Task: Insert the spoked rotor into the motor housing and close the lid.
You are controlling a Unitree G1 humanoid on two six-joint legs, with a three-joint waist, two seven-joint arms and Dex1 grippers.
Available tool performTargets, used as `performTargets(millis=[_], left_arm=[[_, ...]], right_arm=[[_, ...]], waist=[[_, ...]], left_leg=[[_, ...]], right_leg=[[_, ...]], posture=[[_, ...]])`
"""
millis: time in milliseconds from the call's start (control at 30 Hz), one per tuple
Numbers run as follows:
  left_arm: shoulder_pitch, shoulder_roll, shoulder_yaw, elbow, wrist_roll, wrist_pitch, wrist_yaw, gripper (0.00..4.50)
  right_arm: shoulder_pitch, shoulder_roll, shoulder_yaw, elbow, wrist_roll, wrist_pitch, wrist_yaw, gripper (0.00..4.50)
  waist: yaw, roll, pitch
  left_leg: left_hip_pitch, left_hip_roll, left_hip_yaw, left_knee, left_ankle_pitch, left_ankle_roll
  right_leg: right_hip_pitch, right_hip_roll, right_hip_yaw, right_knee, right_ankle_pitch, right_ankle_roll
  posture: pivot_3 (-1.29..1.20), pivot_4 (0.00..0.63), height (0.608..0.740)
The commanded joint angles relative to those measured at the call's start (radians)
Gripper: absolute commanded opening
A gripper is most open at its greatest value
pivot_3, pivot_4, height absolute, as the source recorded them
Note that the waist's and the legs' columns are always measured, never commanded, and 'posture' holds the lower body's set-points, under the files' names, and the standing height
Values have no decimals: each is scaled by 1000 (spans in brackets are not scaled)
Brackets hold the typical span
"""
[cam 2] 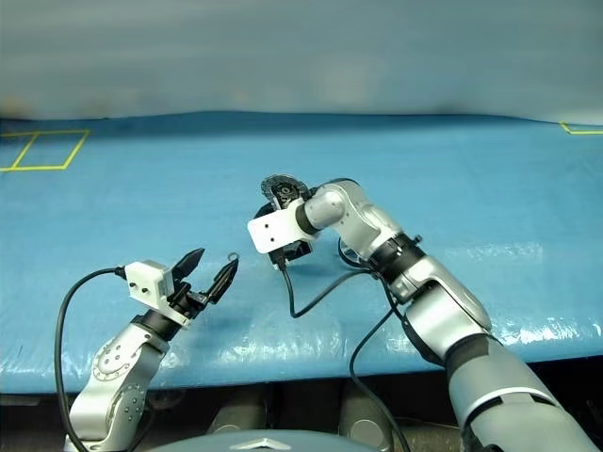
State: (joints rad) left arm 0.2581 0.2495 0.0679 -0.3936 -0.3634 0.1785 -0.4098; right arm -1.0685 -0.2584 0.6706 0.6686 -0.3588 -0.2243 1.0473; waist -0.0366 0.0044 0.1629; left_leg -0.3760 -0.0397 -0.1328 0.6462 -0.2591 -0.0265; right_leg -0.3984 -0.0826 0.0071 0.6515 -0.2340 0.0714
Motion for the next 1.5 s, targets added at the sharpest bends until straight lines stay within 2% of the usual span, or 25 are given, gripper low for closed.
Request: performTargets(millis=[33,233,933,1200,1500], left_arm=[[23,-7,11,-44,4,-28,11,4153],[60,-12,19,-56,3,-41,24,4153],[65,-10,11,-54,4,-38,33,4153],[80,-12,20,-52,3,-50,38,4153],[71,-14,12,-44,4,-52,38,4153]], right_arm=[[-65,30,16,143,-52,-65,-12,4500],[-121,52,20,268,-112,-142,-43,4500],[-115,34,19,304,-171,-172,-26,4500],[-89,24,37,269,-189,-193,28,4500],[-99,38,65,324,-243,-197,46,4500]], waist=[[1,0,0],[-2,0,0],[-4,0,0],[-4,0,0],[-2,0,0]], left_leg=[[0,0,0,0,0,0],[-1,0,2,-1,0,0],[-1,0,2,-1,-1,2],[0,0,2,-1,-2,4],[0,0,2,0,-2,4]], right_leg=[[0,0,0,0,0,0],[-2,0,2,-1,0,0],[-2,1,3,0,0,0],[-2,1,3,1,0,0],[-2,1,3,1,0,0]], posture=[[0,150,740],[0,150,740],[0,150,740],[0,150,740],[0,150,740]])
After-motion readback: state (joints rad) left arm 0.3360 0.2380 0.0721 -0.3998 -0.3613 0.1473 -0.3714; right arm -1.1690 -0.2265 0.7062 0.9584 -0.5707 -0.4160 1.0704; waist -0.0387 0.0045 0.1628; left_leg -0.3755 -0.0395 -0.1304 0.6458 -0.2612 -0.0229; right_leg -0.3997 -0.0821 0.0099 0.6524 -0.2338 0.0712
